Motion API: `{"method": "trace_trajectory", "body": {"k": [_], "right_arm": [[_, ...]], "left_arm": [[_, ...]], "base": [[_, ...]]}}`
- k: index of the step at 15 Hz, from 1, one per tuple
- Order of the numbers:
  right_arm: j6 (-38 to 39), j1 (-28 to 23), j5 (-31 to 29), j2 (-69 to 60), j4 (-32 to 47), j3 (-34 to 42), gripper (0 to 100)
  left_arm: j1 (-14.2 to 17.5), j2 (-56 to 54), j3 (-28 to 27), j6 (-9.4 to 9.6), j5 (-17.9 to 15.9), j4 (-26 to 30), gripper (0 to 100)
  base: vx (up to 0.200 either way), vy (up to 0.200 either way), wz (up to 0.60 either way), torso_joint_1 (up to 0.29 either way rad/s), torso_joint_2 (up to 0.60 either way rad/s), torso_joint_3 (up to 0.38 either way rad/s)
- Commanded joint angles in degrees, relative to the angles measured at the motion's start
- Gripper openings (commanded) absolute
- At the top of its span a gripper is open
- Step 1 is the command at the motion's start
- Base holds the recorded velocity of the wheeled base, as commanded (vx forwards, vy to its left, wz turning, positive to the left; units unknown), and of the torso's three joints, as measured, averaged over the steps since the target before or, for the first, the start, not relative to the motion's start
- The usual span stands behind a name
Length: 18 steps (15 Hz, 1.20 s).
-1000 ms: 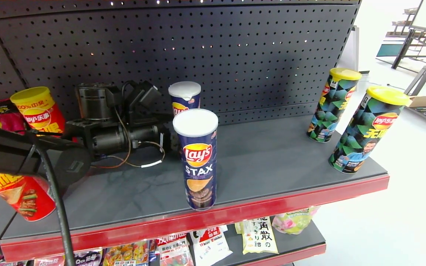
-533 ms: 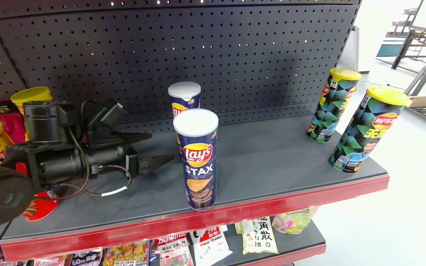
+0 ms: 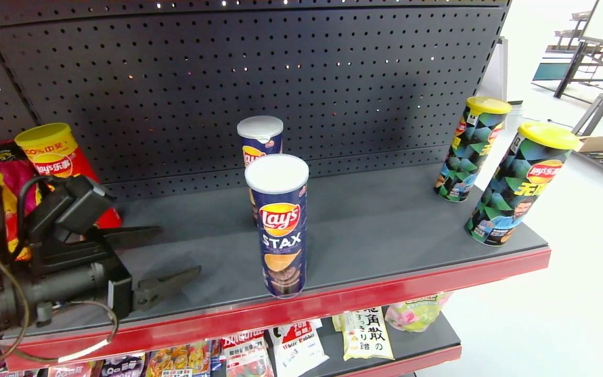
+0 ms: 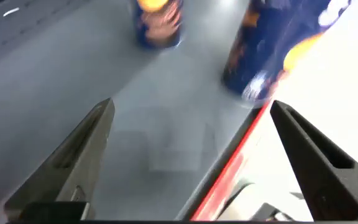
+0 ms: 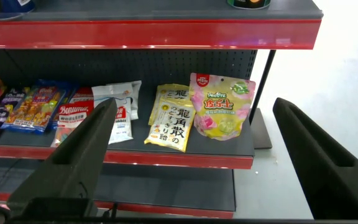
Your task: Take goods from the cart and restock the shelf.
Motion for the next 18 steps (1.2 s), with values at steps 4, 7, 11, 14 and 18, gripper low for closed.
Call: {"method": "trace_trajectory", "body": {"k": [4,7,11,14,18], "right_arm": [[0.0,0.0,0.0,0.0,0.0,0.0,100],[0.0,0.0,0.0,0.1,0.0,0.0,100],[0.0,0.0,0.0,0.1,0.0,0.0,100],[0.0,0.0,0.0,0.1,0.0,0.0,100],[0.0,0.0,0.0,0.1,0.0,0.0,100]], "left_arm": [[4.4,-32.1,3.6,3.70,15.9,16.5,100],[5.6,-44.7,5.8,-5.26,32.6,16.8,100],[5.3,-55.7,3.6,-7.28,33.7,32.2,100],[5.2,-54.3,0.1,-3.77,30.8,33.7,100],[5.2,-53.3,-1.1,2.65,30.2,33.4,100]], "base": [[0.000,0.000,0.00,0.000,0.00,0.000],[0.000,0.000,0.00,0.000,0.00,0.000],[0.000,0.000,0.00,0.000,0.00,0.000],[0.000,0.000,0.00,0.000,0.00,0.000],[0.000,0.000,0.00,0.000,0.00,0.000]]}}
